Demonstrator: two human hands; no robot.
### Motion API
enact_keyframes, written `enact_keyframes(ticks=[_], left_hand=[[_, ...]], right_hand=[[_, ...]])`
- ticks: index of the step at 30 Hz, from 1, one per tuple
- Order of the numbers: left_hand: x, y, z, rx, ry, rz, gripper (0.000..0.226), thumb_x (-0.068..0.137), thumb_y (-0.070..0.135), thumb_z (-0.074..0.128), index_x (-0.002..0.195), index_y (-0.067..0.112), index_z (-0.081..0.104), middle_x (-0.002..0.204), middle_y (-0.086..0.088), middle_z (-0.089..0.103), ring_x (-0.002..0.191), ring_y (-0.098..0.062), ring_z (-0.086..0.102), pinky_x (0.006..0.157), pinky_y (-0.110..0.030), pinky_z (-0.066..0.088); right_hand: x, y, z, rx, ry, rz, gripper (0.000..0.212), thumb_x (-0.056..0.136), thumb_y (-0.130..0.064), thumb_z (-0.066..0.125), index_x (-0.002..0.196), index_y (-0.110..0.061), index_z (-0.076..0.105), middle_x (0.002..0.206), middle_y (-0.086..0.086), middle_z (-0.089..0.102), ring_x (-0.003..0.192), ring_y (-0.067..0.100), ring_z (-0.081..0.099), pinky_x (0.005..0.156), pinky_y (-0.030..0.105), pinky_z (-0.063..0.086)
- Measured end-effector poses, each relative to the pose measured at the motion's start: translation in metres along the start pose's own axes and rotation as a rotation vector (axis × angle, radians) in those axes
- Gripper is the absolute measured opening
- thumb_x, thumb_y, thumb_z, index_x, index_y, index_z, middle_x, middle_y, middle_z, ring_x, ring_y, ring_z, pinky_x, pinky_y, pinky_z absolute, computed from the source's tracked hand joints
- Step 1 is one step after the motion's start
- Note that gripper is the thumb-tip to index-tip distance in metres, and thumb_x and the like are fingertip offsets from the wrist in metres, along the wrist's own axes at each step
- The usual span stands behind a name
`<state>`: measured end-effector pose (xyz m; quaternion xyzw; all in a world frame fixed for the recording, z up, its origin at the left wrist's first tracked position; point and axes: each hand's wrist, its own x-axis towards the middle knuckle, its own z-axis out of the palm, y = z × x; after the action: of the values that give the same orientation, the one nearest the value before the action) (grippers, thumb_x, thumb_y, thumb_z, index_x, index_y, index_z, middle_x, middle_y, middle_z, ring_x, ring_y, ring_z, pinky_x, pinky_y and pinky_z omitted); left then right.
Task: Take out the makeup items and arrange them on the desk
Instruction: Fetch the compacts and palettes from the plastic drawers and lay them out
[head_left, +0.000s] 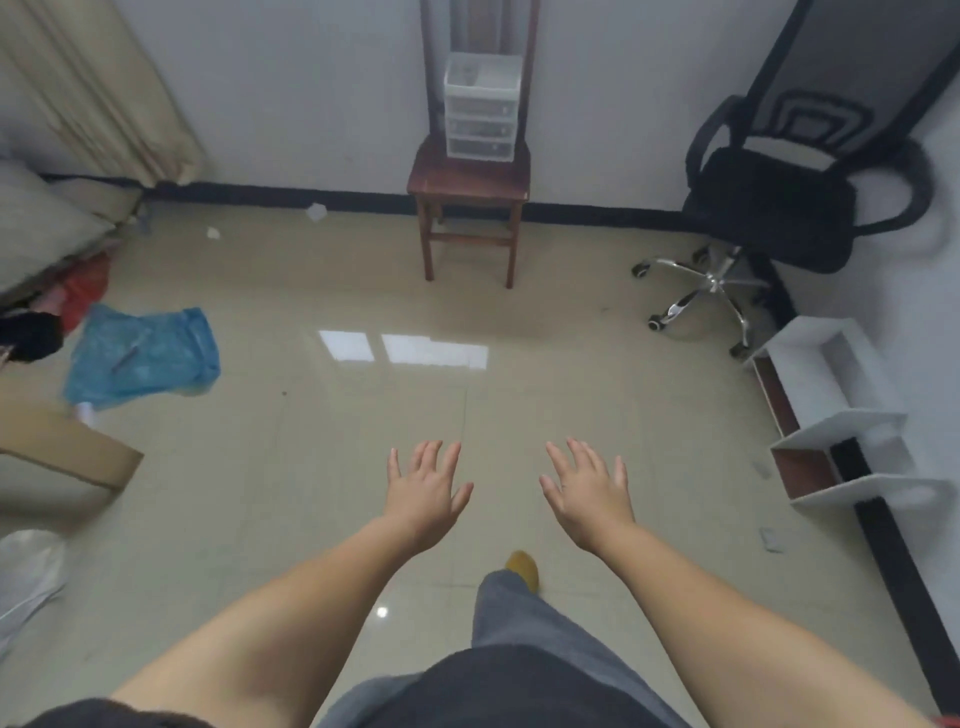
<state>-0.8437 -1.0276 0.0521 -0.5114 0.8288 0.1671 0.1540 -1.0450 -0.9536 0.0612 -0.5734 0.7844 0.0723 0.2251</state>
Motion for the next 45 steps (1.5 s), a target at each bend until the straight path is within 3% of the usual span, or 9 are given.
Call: enact_keyframes(ticks=[11,22,31,42,45], left_hand=[[0.216,-0.016,-0.107,-0.06,-0.016,-0.094,0.061,0.098,0.05,0.022,0.151,0.022,0.006,0.158,-0.005,0.009,0.146,-0.02,0.002,0.116,-0.053,-0.001],[0.472,-0.108,-0.256,0.01,0.031,-0.007,0.061,0.098,0.049,0.023,0.15,0.021,0.008,0.157,-0.005,0.01,0.146,-0.02,0.003,0.116,-0.052,-0.001],[0.646,-0.132,-0.334,0.02,0.041,0.031,0.061,0.098,0.048,0.024,0.15,0.021,0.01,0.157,-0.006,0.014,0.145,-0.019,0.006,0.116,-0.053,0.001],[0.884,-0.117,-0.436,-0.105,0.089,-0.049,0.059,0.098,0.045,0.03,0.15,0.021,0.013,0.156,-0.004,0.017,0.145,-0.019,0.01,0.116,-0.052,0.002],[0.938,-0.124,-0.457,-0.121,0.106,-0.025,0.053,0.098,0.034,0.035,0.147,0.02,0.022,0.152,-0.004,0.026,0.141,-0.021,0.021,0.116,-0.05,0.012]], right_hand=[[0.231,0.011,-0.109,-0.078,-0.058,-0.057,0.054,0.1,-0.046,0.02,0.15,-0.029,0.012,0.159,0.0,0.009,0.146,0.018,0.008,0.116,0.052,0.004],[0.48,-0.052,-0.231,0.014,0.003,0.01,0.053,0.1,-0.046,0.019,0.15,-0.03,0.012,0.159,-0.001,0.009,0.146,0.017,0.008,0.117,0.05,0.004],[0.656,-0.056,-0.318,0.039,0.007,0.041,0.053,0.101,-0.045,0.018,0.15,-0.03,0.011,0.159,-0.002,0.009,0.146,0.016,0.008,0.117,0.049,0.003],[0.909,-0.021,-0.447,-0.047,-0.013,-0.098,0.053,0.101,-0.045,0.022,0.15,-0.028,0.014,0.158,0.0,0.015,0.145,0.018,0.012,0.117,0.049,0.006],[0.974,-0.034,-0.474,-0.082,0.004,-0.176,0.051,0.1,-0.042,0.028,0.148,-0.026,0.021,0.155,0.003,0.022,0.143,0.02,0.019,0.116,0.05,0.011]])
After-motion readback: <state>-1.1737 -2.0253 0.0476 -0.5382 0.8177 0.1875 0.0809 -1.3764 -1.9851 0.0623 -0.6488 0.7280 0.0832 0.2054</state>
